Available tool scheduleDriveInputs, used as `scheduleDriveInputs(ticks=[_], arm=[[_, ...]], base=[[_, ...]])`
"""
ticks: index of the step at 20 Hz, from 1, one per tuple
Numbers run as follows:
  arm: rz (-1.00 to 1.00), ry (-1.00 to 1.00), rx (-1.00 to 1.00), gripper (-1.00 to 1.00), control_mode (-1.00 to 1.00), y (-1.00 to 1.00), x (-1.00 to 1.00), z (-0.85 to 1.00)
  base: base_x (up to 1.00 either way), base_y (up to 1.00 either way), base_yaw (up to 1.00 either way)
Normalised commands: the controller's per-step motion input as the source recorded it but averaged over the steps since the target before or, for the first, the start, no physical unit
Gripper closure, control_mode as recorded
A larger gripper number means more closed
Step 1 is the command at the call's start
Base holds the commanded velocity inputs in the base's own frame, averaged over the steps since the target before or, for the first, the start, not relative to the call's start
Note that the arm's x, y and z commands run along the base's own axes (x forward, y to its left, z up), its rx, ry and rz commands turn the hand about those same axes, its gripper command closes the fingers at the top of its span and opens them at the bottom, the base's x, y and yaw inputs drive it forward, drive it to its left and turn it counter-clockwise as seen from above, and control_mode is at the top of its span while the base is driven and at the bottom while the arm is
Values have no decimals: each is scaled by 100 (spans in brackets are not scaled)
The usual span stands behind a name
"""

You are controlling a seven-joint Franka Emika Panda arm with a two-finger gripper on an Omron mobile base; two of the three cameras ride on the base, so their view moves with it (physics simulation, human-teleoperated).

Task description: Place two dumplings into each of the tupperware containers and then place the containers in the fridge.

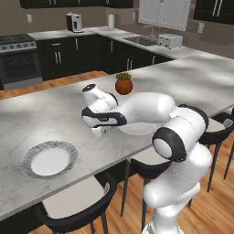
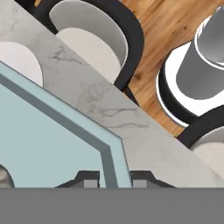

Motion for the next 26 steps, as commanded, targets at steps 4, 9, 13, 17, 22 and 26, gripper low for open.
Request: scheduleDriveInputs(ticks=[4,9,13,17,22,26], arm=[[-12,-20,17,100,-100,-95,-100,92],[-17,-14,16,100,-100,-84,-100,45],[-17,-12,16,100,-100,-70,-100,4],[-5,2,4,100,-100,-15,-75,0],[0,35,-5,100,-100,0,-26,1],[0,49,-14,100,-100,0,-41,-1]], base=[[0,0,0],[0,0,0],[0,0,0],[0,0,0],[0,0,0],[0,0,0]])
